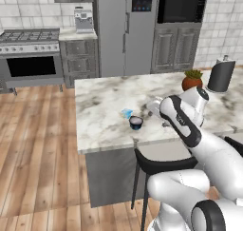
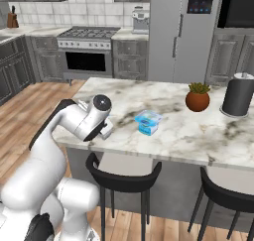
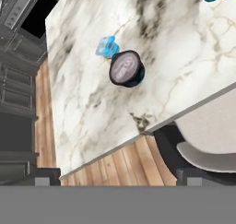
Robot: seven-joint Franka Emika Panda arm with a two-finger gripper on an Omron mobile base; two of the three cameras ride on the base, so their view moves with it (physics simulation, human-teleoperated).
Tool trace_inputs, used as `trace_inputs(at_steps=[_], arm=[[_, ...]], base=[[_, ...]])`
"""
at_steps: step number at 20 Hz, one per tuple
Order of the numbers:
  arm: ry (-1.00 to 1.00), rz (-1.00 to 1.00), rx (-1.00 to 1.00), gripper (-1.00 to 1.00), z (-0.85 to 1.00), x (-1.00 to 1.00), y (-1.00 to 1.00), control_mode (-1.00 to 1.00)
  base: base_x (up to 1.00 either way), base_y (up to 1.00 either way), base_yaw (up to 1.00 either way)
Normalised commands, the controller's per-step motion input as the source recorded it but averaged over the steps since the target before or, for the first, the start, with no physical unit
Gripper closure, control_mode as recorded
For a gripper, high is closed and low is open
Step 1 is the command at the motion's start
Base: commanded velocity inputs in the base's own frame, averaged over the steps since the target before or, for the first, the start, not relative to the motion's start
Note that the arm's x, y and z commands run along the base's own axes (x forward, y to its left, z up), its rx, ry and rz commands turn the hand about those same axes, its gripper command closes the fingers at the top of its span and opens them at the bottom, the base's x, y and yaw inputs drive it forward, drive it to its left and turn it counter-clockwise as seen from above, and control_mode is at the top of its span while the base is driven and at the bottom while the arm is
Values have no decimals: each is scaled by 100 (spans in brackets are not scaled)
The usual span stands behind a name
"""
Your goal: Stack the yogurt containers by placing the smaller containers on top of the larger containers.
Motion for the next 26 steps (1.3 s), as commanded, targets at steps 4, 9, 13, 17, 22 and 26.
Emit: trace_inputs(at_steps=[4, 9, 13, 17, 22, 26], arm=[[1, -1, 3, -100, -14, 24, 0, -100], [1, -1, 0, -100, -23, 19, 0, -100], [0, -1, 0, -100, -15, 18, 0, -100], [0, 0, 0, -100, -9, 17, 0, -100], [0, 0, 0, -100, -7, 11, 0, -100], [0, 0, 0, -100, -9, 6, 0, -100]], base=[[0, 0, 0], [0, 0, 0], [0, 0, 0], [0, 0, 0], [0, 0, 0], [0, 0, 0]])
